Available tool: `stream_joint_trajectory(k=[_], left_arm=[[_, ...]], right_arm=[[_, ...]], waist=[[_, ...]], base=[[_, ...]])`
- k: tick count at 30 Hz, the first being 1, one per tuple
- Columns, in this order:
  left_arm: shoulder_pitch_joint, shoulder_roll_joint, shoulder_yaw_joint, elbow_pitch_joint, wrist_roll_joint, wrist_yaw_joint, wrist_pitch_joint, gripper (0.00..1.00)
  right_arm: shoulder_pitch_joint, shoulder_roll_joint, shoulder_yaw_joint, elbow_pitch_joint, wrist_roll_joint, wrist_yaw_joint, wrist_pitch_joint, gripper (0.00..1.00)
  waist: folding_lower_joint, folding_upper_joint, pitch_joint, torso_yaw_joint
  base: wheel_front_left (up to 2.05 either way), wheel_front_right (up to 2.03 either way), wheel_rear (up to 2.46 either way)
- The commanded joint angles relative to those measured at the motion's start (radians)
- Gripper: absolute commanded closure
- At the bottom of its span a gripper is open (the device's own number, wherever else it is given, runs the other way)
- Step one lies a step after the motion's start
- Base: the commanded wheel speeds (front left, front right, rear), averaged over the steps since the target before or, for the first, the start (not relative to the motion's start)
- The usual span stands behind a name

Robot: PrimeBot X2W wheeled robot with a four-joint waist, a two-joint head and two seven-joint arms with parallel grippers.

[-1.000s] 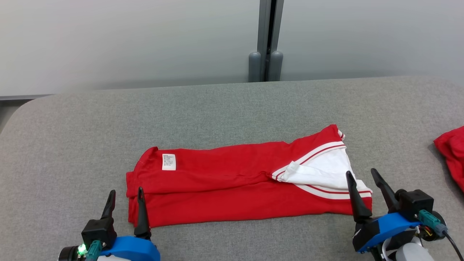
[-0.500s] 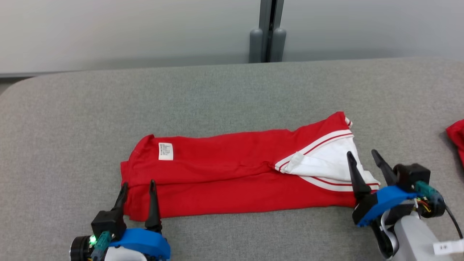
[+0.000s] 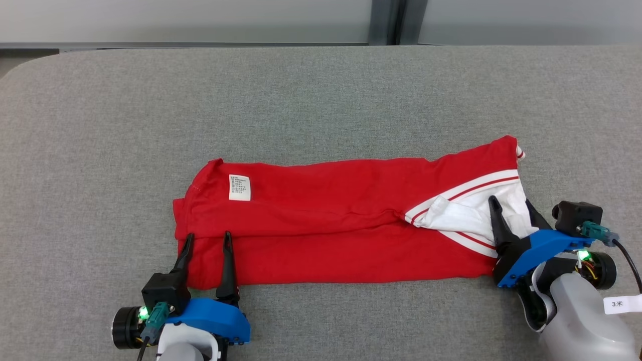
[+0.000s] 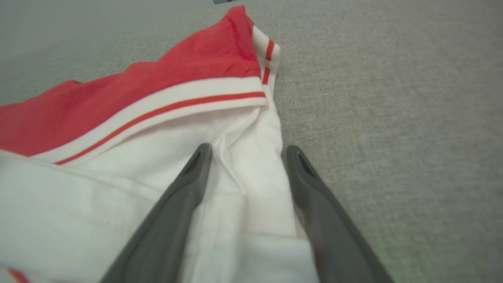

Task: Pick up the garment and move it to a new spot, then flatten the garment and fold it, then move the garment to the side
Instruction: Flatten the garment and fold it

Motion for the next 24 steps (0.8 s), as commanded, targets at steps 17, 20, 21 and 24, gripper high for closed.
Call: stream_joint_trajectory(k=[17,20,21,24], left_arm=[[0.011,0.001,-0.014,0.017,-0.028,-0.009,-0.002,0.0],[0.022,0.001,-0.028,0.022,-0.039,-0.015,-0.002,0.0],[0.025,0.001,-0.028,0.022,-0.048,-0.014,-0.002,0.0],[0.035,0.0,-0.034,0.025,-0.053,-0.014,-0.002,0.0]], right_arm=[[0.092,-0.138,0.025,-0.217,0.128,0.008,-0.063,1.0],[0.106,-0.111,0.098,-0.318,0.175,0.008,-0.063,1.0],[0.114,-0.095,0.125,-0.346,0.201,0.008,-0.063,1.0],[0.125,-0.082,0.213,-0.416,0.255,0.008,-0.063,1.0]], waist=[[0.0,0.0,-0.082,-0.023],[0.0,0.0,-0.099,-0.007],[0.0,0.0,-0.104,0.001],[0.0,0.0,-0.117,0.034]], base=[[0.0,0.0,0.0],[0.0,0.0,0.0],[0.0,0.0,0.0],[0.0,0.0,0.0]])
